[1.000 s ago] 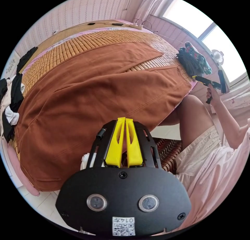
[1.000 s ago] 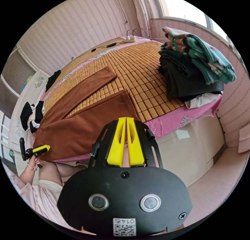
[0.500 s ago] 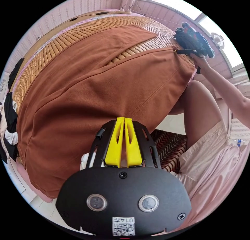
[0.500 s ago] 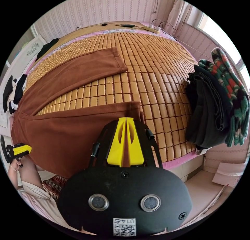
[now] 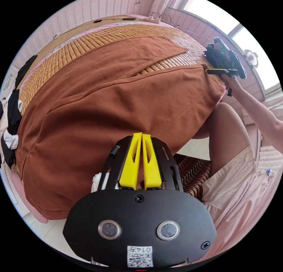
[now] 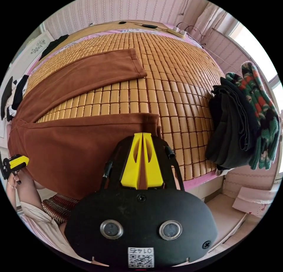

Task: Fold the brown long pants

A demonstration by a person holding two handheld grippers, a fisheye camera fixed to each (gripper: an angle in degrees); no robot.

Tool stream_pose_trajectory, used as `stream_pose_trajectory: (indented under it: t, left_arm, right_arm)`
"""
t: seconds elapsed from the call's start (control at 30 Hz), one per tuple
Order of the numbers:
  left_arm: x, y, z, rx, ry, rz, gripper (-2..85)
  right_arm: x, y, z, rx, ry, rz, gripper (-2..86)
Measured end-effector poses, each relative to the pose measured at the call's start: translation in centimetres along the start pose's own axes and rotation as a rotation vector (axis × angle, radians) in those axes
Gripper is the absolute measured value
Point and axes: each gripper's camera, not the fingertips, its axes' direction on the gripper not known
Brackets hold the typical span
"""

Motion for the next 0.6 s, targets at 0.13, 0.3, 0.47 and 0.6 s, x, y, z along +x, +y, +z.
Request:
stream_pose_trajectory:
  t: [0.13,0.3,0.47,0.6]
  left_arm:
    - [-7.4,6.1,-6.2,0.232,0.161,-0.262,-0.5]
    - [-18.0,18.0,-12.8,0.386,0.056,-0.672,1.1]
    - [-27.0,31.0,-15.9,0.526,0.219,-1.116,10.7]
    - [-30.4,36.4,-16.6,0.606,0.267,-1.290,12.5]
  right_arm:
    - [4.6,3.8,-3.4,0.117,-0.180,0.139,-0.1]
    - [10.4,9.0,-4.1,0.075,-0.229,0.305,3.2]
    - [13.6,11.4,-2.3,-0.033,-0.355,0.398,13.3]
    - [14.4,11.4,-1.3,-0.101,-0.349,0.392,14.1]
